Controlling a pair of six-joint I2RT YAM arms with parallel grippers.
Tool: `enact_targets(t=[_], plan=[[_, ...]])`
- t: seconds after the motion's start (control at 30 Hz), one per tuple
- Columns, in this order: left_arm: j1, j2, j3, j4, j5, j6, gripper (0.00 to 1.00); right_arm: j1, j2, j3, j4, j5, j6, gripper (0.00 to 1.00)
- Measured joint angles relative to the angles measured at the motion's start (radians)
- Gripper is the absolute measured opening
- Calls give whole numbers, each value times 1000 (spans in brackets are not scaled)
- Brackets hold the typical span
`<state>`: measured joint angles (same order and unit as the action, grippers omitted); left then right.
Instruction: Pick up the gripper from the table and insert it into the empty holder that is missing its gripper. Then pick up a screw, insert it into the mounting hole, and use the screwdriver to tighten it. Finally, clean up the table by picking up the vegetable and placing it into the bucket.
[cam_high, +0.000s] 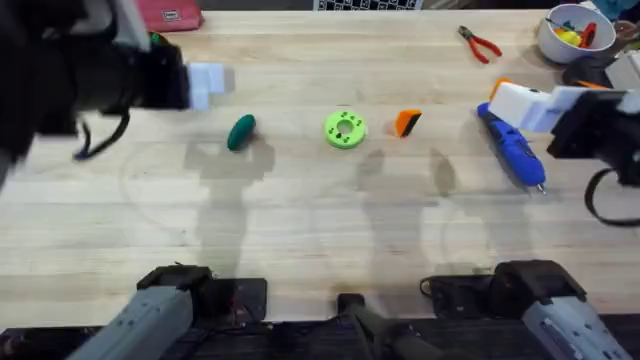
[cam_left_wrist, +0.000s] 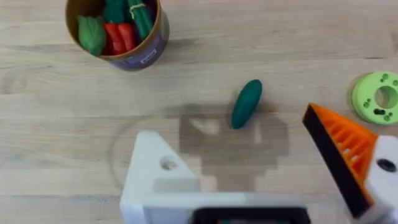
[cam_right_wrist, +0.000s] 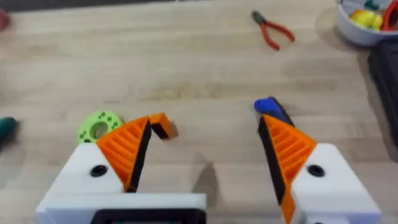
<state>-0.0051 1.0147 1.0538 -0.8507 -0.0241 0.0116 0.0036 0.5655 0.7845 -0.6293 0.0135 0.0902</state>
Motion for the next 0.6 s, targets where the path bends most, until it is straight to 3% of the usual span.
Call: enact_targets(t=[0.27,0.6], plan=[[0,293,150,-86,0,21,986,0,272,158,-223,0,-50,994],[0,400,159,-103,0,26,986,0,456,227,-285,0,-72,994]])
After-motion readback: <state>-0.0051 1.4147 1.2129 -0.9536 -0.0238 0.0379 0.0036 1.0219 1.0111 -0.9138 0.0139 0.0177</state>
